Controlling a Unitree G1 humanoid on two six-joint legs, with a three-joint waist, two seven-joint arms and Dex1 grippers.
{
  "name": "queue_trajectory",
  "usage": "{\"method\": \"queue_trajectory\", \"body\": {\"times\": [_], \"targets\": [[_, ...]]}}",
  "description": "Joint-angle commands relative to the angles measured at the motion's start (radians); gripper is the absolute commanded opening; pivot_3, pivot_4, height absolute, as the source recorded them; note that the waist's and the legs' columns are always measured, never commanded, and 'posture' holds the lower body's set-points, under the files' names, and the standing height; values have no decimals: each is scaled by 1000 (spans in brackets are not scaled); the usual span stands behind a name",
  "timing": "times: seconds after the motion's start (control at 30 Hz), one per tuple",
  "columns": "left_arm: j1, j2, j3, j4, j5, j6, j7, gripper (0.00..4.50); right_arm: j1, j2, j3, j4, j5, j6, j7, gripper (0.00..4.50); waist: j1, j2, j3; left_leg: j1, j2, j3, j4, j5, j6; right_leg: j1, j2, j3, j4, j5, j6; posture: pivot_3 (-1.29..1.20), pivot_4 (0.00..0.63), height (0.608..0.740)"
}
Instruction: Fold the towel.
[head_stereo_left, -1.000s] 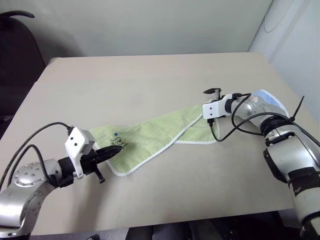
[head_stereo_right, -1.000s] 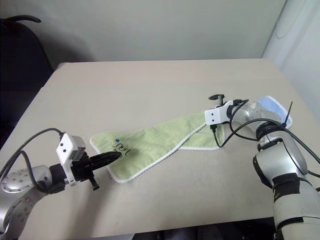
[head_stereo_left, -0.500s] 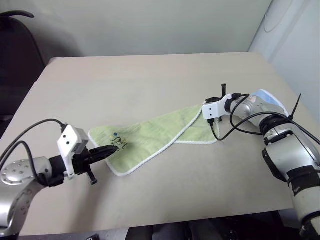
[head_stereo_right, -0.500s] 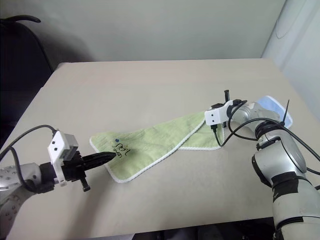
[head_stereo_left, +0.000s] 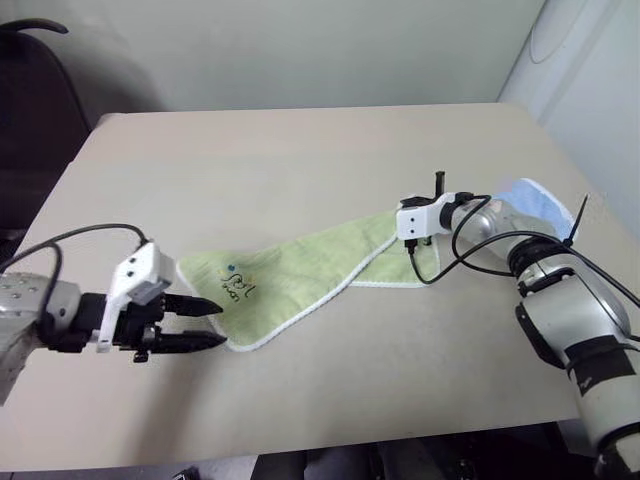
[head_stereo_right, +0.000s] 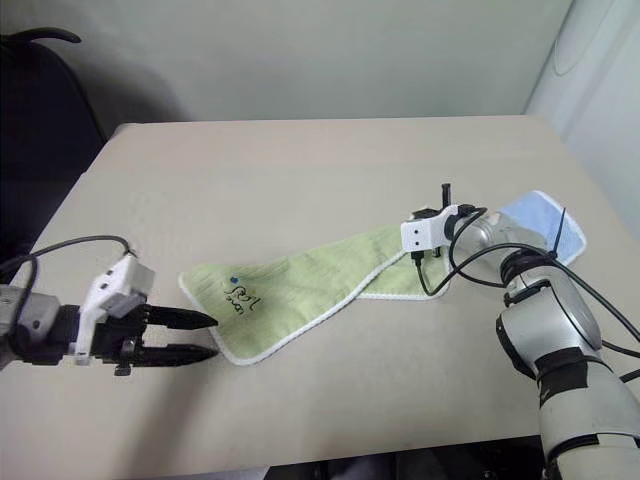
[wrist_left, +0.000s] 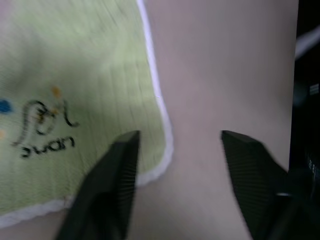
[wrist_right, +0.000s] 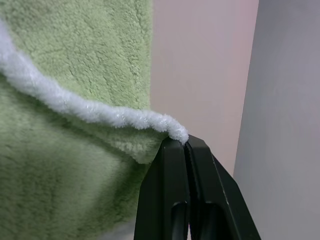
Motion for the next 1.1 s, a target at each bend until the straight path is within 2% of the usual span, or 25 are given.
{"method": "queue_trajectory", "body": {"times": [0.03,0.2,0.33,0.43,0.67,1.0,1.1], "targets": [[-66,-10,-117,40,110,-106,-32,3008,-6,-9,-30,-25,31,-3,-21,0,-1,0,0,-1,0,0,0,0,0,-1,0,0,0,0,0,0,150,740],[-138,-64,-253,109,248,-248,-47,3008,3,-23,-31,-33,43,-8,-18,0,-3,0,0,-7,0,-1,0,0,0,-7,0,0,0,0,0,0,150,740],[-174,-101,-296,135,277,-273,-64,3008,6,-31,-32,-38,48,-12,-15,0,-5,0,0,-8,1,0,0,0,0,-8,0,0,0,0,0,0,150,740],[-179,-115,-321,140,309,-306,-69,2388,6,-34,-32,-38,51,-9,-14,0,-7,0,0,-8,1,0,0,1,0,-8,0,0,0,0,0,0,150,740],[-178,-141,-328,175,350,-357,-65,48,6,-34,-29,-38,58,-5,-14,0,-11,0,0,-8,2,0,0,1,0,-8,0,0,0,0,0,0,150,740],[-172,-168,-307,151,324,-323,-36,48,3,-36,-27,-33,56,6,-14,0,-10,0,0,-8,2,0,1,1,0,-8,0,0,0,0,0,0,150,740],[-175,-166,-294,140,287,-284,-58,674,7,-36,-25,-34,55,8,-16,0,-10,0,0,-8,2,0,1,1,0,-8,0,0,1,0,0,0,150,740]]}}
